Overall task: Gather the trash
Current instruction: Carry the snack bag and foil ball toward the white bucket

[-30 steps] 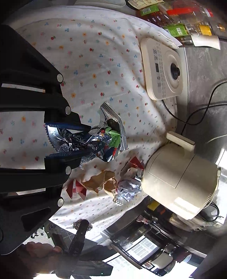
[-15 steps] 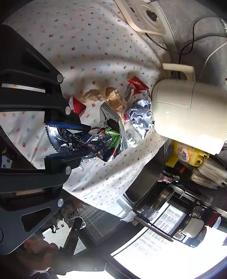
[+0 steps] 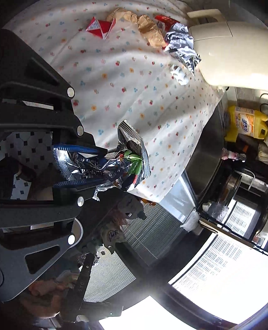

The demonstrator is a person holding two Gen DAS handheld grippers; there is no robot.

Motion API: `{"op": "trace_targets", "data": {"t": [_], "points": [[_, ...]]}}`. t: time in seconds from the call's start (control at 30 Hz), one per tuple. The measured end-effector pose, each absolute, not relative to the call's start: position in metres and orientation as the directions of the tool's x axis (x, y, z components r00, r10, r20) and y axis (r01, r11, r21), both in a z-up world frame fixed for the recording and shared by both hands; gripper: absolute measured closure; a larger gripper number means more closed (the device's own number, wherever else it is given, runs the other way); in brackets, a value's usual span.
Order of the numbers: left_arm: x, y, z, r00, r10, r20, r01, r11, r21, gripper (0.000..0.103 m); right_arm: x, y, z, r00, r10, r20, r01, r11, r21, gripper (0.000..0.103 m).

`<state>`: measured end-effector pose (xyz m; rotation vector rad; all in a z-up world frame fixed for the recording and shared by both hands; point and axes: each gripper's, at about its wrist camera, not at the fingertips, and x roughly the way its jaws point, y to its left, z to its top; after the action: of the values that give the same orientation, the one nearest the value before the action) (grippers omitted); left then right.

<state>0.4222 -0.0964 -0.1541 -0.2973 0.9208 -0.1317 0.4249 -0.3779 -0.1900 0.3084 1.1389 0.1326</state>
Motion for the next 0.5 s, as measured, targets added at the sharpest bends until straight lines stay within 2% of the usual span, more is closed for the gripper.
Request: {"op": "trace_targets", "data": {"t": [0.23, 0.27, 0.3, 0.33, 0.5], "points": [[0.437, -0.181, -0.181, 0.536, -0.312, -0.785, 0.073, 0.943, -0.325, 0.081, 0.406, -0.453, -0.211, 0.386, 0.207, -0.899, 0.134, 0.952, 0.276, 0.059], [0.439, -0.192, -0.185, 0.526, -0.321, -0.787, 0.083, 0.941, -0.329, 0.081, 0.403, -0.462, -0.213, 0.381, 0.206, -0.901, 0.138, 0.951, 0.276, 0.052], [0.44, -0.203, -0.19, 0.515, -0.33, -0.791, 0.093, 0.939, -0.332, 0.081, 0.4, -0.471, -0.215, 0.383, 0.204, -0.901, 0.145, 0.95, 0.276, 0.041], [0.442, -0.214, -0.194, 0.505, -0.339, -0.794, 0.103, 0.937, -0.334, 0.081, 0.397, -0.48, -0.216, 0.389, 0.197, -0.9, 0.152, 0.95, 0.274, 0.038], [0.449, -0.265, -0.212, 0.459, -0.368, -0.809, 0.141, 0.929, -0.343, 0.08, 0.391, -0.525, -0.224, 0.382, 0.177, -0.907, 0.184, 0.947, 0.262, 0.037]]}}
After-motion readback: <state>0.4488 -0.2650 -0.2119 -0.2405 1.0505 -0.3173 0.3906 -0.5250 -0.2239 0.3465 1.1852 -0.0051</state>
